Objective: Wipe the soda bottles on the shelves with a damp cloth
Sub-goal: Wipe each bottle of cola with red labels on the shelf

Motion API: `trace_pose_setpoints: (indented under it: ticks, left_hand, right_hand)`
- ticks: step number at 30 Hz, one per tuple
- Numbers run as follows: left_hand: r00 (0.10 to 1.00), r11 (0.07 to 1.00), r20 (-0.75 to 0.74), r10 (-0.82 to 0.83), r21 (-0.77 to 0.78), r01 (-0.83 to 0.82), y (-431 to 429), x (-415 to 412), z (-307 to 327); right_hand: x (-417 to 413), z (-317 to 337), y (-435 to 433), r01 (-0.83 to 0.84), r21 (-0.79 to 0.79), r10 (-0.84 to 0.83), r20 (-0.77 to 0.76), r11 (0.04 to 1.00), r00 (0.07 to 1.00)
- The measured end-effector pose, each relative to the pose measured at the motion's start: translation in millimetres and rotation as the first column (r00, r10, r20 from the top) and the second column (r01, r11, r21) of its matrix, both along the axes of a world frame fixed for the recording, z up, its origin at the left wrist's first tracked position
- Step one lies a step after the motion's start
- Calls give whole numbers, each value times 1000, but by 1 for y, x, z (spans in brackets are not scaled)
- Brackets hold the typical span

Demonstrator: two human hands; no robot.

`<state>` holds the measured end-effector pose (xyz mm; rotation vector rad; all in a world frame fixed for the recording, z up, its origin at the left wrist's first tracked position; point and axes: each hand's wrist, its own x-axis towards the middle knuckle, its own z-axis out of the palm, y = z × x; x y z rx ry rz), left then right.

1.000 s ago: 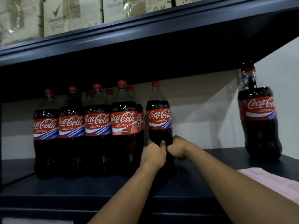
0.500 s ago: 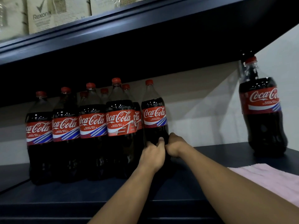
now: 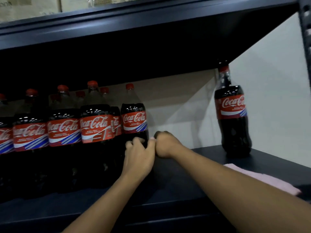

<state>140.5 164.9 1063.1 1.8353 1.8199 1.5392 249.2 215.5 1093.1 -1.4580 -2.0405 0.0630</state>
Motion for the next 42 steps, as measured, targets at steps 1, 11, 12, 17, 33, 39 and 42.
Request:
trace_pose_setpoints:
  ticks: [1, 11, 12, 17, 33, 39, 42]
  left_hand:
    - [999, 998, 16, -38, 42, 37, 4, 9, 7]
    - [927, 926, 10, -374, -47, 374, 42, 144, 32]
    - [914, 911, -2, -405, -81, 403, 46, 152, 32]
    - [843, 809, 81, -531, -247, 533, 70, 202, 31]
    - [819, 792, 208, -535, -215, 572, 69, 138, 17]
    - [854, 858, 188, -484, -90, 506, 24, 61, 10]
    - [835, 856, 246, -493, -37, 516, -8, 30, 5]
  right_hand:
    - [18, 9, -11, 14, 44, -14, -18, 999, 1000]
    - [197, -12, -48, 516, 377, -296, -506, 769, 810]
    - [205, -17, -46, 531, 304, -321, -533, 791, 783]
    - [239, -28, -25, 366, -87, -326, -669, 927, 667]
    - [199, -6, -40, 284, -70, -291, -125, 956, 948]
    - [140, 6, -71, 133, -77, -133, 9, 988, 991]
    - [113, 4, -94, 48, -53, -47, 19, 997, 999]
